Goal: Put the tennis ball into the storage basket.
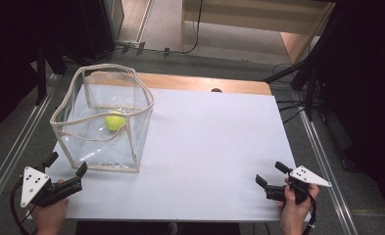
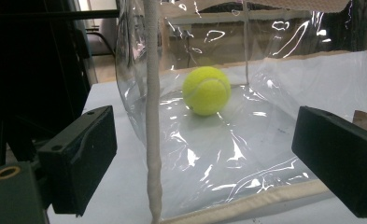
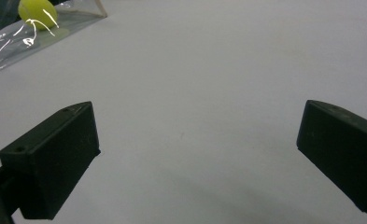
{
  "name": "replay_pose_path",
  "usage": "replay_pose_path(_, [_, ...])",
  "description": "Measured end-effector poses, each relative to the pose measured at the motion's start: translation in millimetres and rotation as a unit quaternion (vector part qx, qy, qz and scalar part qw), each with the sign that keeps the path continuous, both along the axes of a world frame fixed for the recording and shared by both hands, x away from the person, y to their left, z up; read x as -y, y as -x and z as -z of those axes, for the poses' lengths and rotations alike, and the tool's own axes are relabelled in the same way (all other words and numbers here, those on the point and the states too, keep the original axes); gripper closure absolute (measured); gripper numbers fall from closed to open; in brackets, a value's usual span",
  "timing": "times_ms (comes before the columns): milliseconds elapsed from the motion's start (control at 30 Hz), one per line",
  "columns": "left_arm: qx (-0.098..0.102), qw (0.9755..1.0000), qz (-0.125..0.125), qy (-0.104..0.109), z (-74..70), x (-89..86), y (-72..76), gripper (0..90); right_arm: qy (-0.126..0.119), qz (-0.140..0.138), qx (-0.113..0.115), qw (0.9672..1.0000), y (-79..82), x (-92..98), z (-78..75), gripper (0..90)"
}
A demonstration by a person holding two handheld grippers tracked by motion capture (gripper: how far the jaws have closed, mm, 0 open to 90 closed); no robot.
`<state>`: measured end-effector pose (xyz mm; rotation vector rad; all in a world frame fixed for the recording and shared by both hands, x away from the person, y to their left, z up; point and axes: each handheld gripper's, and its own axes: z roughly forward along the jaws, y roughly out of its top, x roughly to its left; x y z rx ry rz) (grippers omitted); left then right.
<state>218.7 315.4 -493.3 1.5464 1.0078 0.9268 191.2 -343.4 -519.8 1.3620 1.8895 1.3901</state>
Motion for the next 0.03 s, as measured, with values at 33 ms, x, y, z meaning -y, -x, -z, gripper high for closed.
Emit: replay_pose_path(33, [0.000,1.0000,0.000,0.000,0.0,0.0,0.0,6.9,0.000,0.000,0.000,1.0000,-0.1,0.1,0.1,0.0])
